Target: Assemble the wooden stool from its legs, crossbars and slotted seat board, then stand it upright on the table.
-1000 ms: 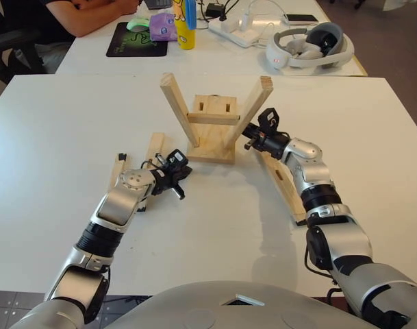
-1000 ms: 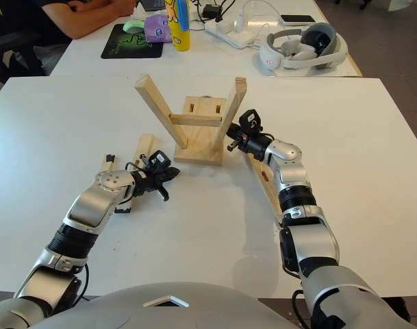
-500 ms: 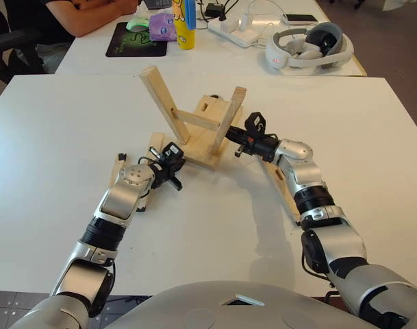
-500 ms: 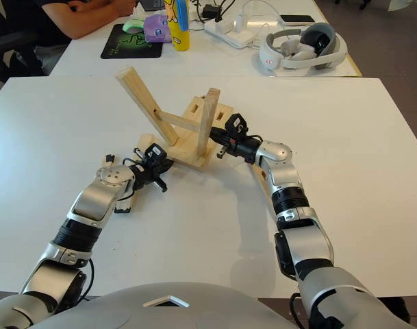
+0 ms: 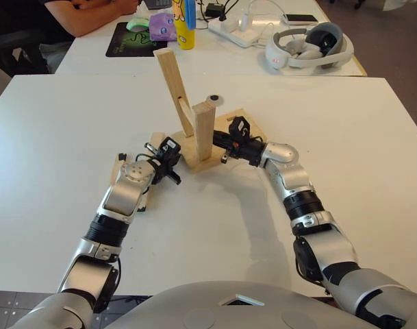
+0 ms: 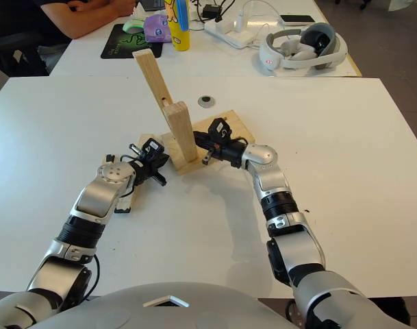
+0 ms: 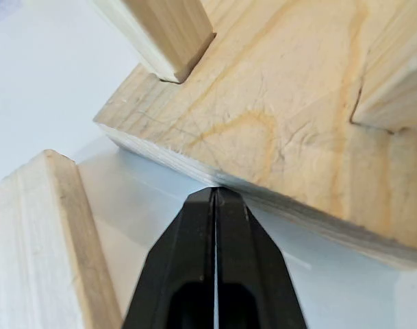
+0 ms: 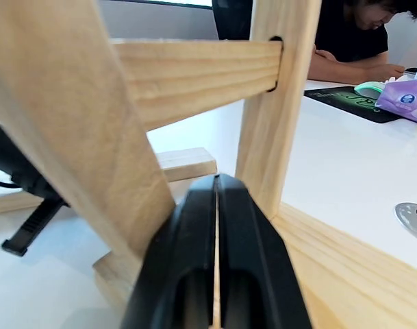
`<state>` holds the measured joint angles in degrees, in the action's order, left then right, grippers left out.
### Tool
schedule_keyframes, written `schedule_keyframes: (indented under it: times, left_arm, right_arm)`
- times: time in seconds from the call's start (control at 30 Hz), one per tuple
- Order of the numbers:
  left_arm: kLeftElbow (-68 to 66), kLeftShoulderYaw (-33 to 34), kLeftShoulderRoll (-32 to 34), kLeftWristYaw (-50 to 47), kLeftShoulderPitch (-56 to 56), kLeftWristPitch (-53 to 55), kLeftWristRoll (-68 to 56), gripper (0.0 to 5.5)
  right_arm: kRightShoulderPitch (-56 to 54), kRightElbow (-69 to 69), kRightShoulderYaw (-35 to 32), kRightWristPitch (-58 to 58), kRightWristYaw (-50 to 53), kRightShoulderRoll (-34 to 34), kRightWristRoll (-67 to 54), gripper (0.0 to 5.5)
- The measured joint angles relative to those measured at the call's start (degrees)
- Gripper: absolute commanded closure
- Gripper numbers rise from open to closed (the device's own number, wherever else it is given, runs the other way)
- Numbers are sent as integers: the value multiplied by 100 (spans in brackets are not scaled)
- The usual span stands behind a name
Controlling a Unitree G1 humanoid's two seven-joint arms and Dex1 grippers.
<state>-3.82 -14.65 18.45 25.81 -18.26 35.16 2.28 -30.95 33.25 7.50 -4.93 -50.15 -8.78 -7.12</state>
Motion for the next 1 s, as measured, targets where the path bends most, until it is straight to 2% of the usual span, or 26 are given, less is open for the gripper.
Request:
schedule_keyframes:
  times: [0.2, 0.4, 0.5, 0.63, 0.73, 0.9, 1.0]
  left_arm:
    - [59, 0, -14, -170, -4, -27, 133, 549]
    - [377, 213, 176, -362, 141, -94, 239, 549]
    - [622, 521, 594, -216, 238, -71, 222, 549]
    - [726, 934, 778, -56, 213, -85, -10, 549]
    - [896, 1298, 980, 86, 127, -53, -210, 549]
    - [1135, 1593, 1107, 223, -69, 205, -499, 549]
    - [1179, 1630, 1117, 333, -68, 341, -674, 549]
  right_arm:
    - [-43, 69, -220, -251, 718, -141, 205, 550]
    - [57, -752, -660, 155, 814, -1127, 182, 550]
    - [678, -1417, -681, 675, 541, -1665, 161, 550]
    - [1615, -2854, -632, 1557, 192, -1879, -259, 550]
    - [2289, -4007, -414, 2465, 297, -2102, -216, 550]
    - [2367, -4273, -111, 3431, 1137, -2133, 527, 550]
    - [2222, -4149, 35, 3627, 1435, -2131, 848, 550]
